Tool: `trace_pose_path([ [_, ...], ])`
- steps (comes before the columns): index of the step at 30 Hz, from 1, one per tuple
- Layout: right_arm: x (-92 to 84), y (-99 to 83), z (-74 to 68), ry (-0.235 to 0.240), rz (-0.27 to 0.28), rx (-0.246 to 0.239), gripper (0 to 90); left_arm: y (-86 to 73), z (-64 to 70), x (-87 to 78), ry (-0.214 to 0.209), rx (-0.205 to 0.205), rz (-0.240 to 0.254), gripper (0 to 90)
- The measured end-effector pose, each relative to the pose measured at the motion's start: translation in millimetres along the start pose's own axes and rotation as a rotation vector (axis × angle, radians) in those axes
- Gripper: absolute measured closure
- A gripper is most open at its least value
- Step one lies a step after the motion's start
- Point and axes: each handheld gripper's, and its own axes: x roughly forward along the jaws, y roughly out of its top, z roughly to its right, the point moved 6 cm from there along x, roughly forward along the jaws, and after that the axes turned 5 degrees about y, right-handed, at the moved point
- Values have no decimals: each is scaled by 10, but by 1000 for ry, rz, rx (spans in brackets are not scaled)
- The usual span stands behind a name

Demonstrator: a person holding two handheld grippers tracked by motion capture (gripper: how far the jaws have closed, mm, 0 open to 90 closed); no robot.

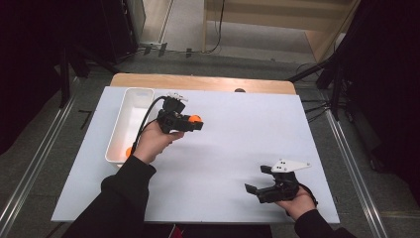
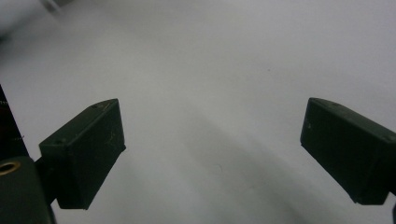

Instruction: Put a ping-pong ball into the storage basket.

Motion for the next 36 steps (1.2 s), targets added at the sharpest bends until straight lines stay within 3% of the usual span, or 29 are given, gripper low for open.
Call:
trace_pose_path([
  [6,5,0,-1,2,-2,-2,51,42,-21,-124,-38,0,-4,506],
  [24,-6,0,-3,2,0,3,51,68,-51,-303,-21,54,-28,506],
  [36,-13,4,-5,-1,2,-1,51,76,-140,-416,-6,53,-25,506],
])
